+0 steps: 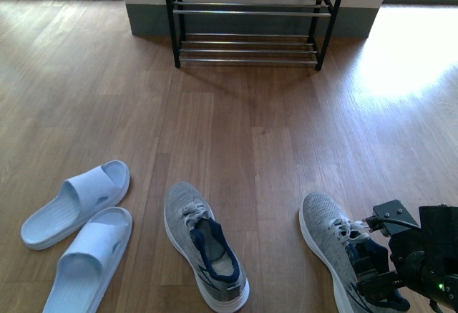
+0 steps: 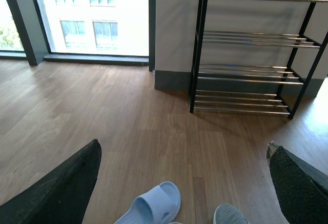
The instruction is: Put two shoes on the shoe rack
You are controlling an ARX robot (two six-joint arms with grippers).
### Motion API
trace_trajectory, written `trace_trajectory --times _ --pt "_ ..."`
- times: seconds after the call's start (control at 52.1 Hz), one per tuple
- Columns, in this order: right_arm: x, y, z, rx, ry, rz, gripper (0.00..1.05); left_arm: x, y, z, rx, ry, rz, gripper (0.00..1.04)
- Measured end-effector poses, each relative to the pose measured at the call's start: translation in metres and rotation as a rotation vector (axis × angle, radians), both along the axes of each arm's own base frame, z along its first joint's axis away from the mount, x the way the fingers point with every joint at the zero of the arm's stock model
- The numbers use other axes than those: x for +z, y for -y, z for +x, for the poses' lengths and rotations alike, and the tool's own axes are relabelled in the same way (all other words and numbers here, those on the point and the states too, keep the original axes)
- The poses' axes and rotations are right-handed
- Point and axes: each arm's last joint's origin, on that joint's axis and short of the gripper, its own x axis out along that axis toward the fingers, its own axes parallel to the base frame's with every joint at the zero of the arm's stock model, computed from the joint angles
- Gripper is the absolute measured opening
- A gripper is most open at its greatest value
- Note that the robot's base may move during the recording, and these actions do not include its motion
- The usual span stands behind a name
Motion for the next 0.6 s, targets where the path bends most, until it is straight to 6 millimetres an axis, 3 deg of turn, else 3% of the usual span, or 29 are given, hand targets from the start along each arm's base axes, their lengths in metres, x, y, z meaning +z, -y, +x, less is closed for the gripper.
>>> trace_trajectory --times 0.192,0.595 --pt "-0.009 -0.001 0.004 -0.016 0.032 0.018 0.95 0.0 0.0 0.0 0.0 0.0 0.0 0.95" --pt "-0.007 0.007 0.002 -0.05 0.056 0.033 0.15 0.0 0.0 0.0 0.0 0.0 0.0 0.95"
